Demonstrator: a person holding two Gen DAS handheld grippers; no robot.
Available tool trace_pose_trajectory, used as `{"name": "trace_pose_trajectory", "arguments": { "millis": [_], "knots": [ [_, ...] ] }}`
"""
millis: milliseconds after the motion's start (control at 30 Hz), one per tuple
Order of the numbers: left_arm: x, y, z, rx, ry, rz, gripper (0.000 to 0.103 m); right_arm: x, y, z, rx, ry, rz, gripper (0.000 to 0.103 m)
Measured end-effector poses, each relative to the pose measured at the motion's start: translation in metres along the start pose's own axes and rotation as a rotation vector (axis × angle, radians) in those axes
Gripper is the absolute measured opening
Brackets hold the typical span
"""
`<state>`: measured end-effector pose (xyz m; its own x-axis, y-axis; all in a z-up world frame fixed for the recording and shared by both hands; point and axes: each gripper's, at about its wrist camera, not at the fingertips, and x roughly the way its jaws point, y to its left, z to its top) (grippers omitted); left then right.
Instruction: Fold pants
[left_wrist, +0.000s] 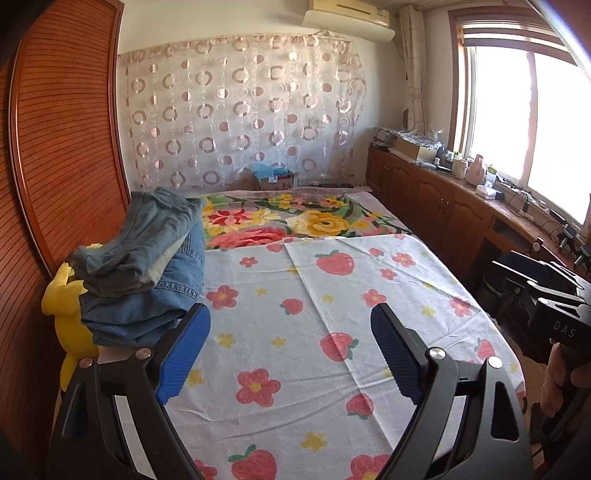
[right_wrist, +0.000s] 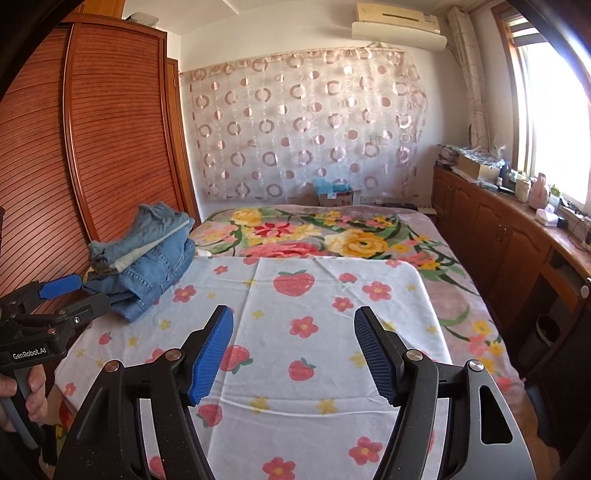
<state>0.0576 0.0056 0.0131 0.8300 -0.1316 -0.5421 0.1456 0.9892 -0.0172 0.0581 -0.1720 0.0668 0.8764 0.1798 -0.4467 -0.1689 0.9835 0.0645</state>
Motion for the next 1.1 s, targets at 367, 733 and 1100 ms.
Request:
{"name": "trace_pose_trajectory", "arguments": {
  "millis": [367, 733, 1100],
  "knots": [
    [-0.041, -0.010, 0.015, 0.012, -0.104, 0.002, 0.089, -0.039, 0.018, -0.020, 0.005, -0.105, -0.018, 0.070],
    [-0.047, -0.005, 0.016, 0.011, -0.127, 0.016, 0.089, -0.037, 0.003, -0.035, 0.002, -0.135, -0.021, 0.070],
    [-0.047, -0.003, 0.015, 0.009, -0.125, 0.017, 0.089, -0.038, -0.002, -0.033, 0.004, -0.132, -0.019, 0.070]
  ]
}}
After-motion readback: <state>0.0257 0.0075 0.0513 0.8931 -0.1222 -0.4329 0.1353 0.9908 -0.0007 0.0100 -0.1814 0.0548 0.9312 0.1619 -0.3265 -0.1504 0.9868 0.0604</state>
